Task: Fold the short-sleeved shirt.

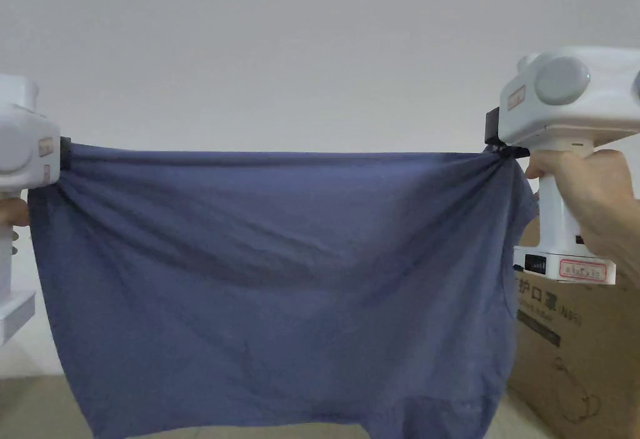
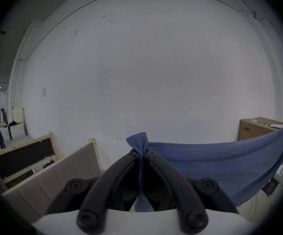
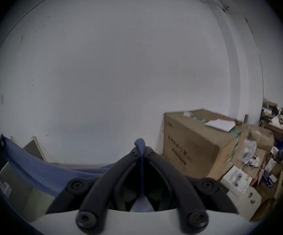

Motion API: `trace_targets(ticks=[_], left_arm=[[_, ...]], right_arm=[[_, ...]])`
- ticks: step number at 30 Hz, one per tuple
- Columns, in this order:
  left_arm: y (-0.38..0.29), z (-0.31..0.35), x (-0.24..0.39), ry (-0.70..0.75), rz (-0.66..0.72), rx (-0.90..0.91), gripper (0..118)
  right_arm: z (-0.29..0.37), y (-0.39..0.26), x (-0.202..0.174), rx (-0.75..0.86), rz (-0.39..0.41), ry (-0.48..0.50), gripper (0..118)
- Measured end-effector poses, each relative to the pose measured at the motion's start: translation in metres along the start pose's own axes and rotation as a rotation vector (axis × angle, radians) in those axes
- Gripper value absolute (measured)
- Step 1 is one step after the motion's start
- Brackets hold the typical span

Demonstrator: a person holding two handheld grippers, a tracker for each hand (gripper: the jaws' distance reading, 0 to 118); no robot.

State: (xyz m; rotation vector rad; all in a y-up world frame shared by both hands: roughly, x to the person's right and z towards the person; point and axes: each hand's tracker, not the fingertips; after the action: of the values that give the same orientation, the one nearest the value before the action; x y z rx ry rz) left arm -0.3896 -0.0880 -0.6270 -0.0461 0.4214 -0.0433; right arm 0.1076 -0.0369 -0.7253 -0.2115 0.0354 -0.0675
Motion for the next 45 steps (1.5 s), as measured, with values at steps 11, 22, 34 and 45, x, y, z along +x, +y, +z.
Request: trace_targets(ticks=[11, 22, 34, 45], left_arm=[[-0.261, -0.092, 0.054, -0.018, -0.042, -0.424, 3], [-0.393, -0.059, 0.045, -0.019, -0.081, -0.694, 3], [-0.371, 0.141, -0.016, -0.148, -0.119, -0.722, 3], [-0.407, 0.332, -0.067, -0.186, -0.109, -0.834, 3]], right_arm=[[-0.156, -0.245, -0.005, -0.453, 0.11, -0.063, 0], [-0.17, -0.406, 0.026, -0.697, 0.081, -0.058, 0], [0.039, -0.448, 0.075, -0.742, 0.077, 0.004, 0], [0.223, -0.508, 0.124, -0.805, 0.009, 0.004, 0]])
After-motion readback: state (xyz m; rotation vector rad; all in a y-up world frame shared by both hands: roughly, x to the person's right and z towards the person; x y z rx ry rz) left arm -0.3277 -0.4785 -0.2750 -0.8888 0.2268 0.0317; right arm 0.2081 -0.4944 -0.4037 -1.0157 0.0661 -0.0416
